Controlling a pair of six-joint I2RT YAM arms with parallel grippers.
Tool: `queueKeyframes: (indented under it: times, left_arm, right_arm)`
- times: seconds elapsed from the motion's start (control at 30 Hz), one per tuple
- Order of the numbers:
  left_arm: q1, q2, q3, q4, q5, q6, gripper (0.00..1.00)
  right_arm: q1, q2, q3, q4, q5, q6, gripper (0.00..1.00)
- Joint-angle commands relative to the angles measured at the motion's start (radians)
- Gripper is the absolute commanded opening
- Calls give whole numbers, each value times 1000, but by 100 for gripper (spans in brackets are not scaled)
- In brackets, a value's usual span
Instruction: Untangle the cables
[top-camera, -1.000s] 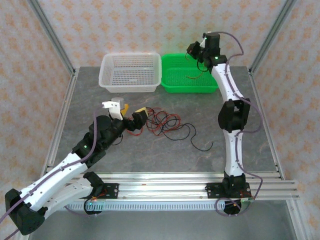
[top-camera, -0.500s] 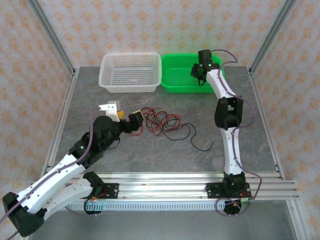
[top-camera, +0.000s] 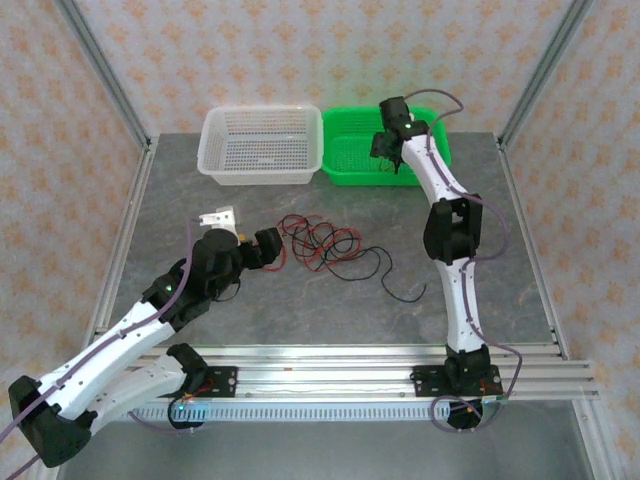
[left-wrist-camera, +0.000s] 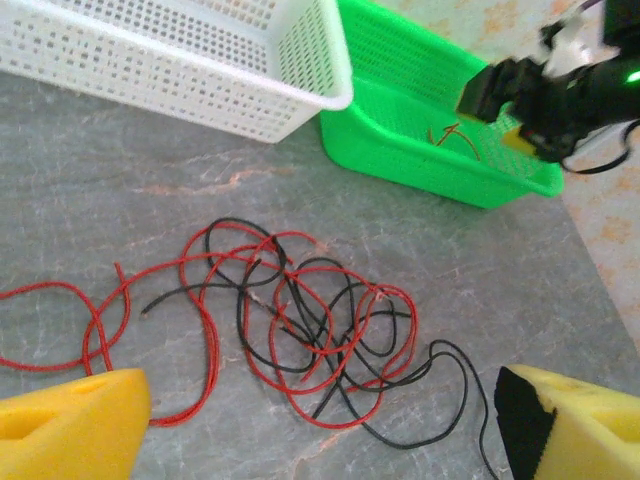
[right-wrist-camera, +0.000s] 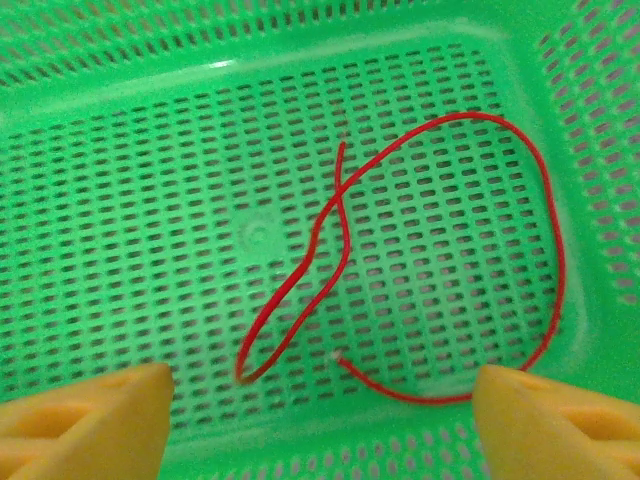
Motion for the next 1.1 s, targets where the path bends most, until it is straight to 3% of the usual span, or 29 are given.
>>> queueKeyframes:
  times: [0.0,0.2,0.43,0.57,0.87,1.07]
  left_arm:
    - [7,27,31,-59,18,-39,87]
    - [-30,148,49,-57,122,-57,81]
    - [-160,379,50,47,140,-173,73]
    - [-190,528,98,83,128,-231,61]
    - [-255,758,280,259,240,-241,59]
    - [-291,984,474,189,247,-165,60]
  right_arm:
    - [34,-149,-3,-90,138,-32,84]
    - [55,-411,-298,-24,175,12,87]
    - [57,-839,-841,206,62,75,84]
    - [57,-1015,-1073,272,-19,103,80]
    - [58,-1306,-1424,346,-52,193,76]
    - [58,-1425,-1518,342,-6,273,75]
